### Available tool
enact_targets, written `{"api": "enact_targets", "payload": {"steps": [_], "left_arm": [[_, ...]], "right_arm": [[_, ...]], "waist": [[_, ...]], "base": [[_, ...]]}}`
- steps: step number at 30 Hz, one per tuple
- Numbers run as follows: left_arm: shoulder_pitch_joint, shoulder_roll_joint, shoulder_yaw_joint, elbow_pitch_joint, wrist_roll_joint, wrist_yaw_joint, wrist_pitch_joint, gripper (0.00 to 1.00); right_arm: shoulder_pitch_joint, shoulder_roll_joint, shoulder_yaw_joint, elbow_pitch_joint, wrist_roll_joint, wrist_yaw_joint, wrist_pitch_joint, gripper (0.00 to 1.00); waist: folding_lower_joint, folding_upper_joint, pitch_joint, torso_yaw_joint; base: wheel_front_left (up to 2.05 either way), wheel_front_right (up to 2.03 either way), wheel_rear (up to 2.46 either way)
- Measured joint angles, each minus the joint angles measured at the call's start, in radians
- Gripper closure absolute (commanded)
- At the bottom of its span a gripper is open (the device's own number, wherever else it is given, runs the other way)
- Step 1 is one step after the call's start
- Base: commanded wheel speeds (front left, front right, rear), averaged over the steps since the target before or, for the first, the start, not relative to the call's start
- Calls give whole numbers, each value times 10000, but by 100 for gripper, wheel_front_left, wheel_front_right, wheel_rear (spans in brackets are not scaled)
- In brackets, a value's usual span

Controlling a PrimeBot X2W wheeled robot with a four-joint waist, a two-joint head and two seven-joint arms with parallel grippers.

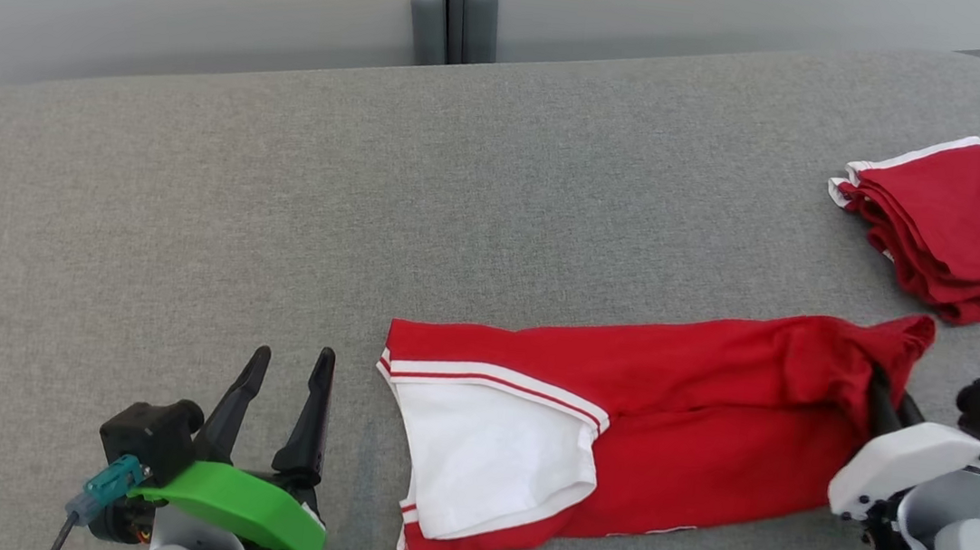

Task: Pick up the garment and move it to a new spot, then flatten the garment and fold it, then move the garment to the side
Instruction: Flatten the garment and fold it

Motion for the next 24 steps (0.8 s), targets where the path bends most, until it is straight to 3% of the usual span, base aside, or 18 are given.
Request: {"api": "enact_targets", "payload": {"steps": [12, 24], "left_arm": [[-66, -65, -107, 142, -17, -73, 4, 0], [-63, -249, -211, 284, -61, -169, 6, 0]], "right_arm": [[575, 320, 3367, -2418, 1237, 0, 959, 100], [226, 337, 6470, -1912, 3568, 0, 265, 100]], "waist": [[0, 0, -262, 399], [0, 0, -502, 1088]], "base": [[0, 0, 0], [0, 0, 0]]}}
